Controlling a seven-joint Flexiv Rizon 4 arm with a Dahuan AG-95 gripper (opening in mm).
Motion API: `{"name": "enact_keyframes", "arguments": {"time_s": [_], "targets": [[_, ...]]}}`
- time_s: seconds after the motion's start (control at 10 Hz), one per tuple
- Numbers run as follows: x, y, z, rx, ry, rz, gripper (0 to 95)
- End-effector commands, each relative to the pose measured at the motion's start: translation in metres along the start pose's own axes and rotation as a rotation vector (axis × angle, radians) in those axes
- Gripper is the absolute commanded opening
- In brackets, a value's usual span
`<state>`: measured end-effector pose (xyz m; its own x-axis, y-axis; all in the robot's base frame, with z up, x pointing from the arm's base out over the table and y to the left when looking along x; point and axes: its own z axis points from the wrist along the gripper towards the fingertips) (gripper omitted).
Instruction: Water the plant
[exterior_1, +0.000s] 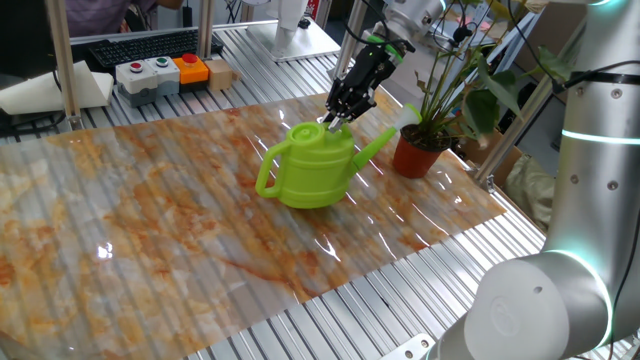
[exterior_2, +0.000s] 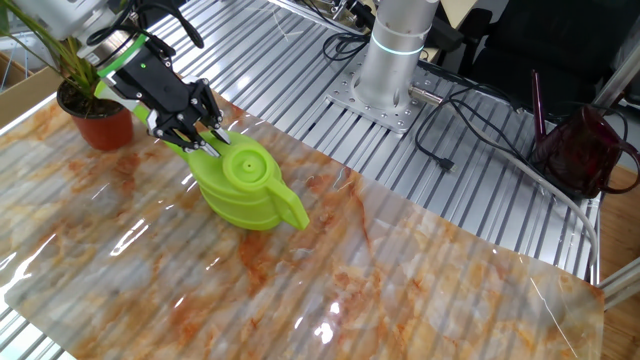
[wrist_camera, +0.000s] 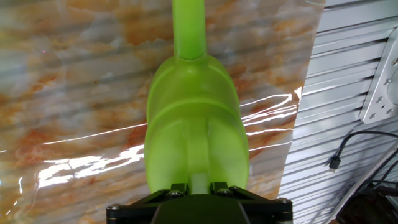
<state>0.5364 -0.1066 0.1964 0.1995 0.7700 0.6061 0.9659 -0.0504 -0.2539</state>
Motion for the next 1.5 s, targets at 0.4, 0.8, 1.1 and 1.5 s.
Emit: {"name": "enact_keyframes", "arguments": {"time_s": [0.4,0.8,1.1,1.5], "targets": [[0.0004,-0.0007,-0.0002,-0.005,-0.023,-0.019,0.0],[0.0004,-0.0007,-0.0002,-0.008,-0.042,-0.039,0.0],[0.0004,-0.0006,-0.0002,-0.017,-0.110,-0.092,0.0],[0.0004,-0.0004,0.0000,-0.022,-0.149,-0.130,0.0]]}}
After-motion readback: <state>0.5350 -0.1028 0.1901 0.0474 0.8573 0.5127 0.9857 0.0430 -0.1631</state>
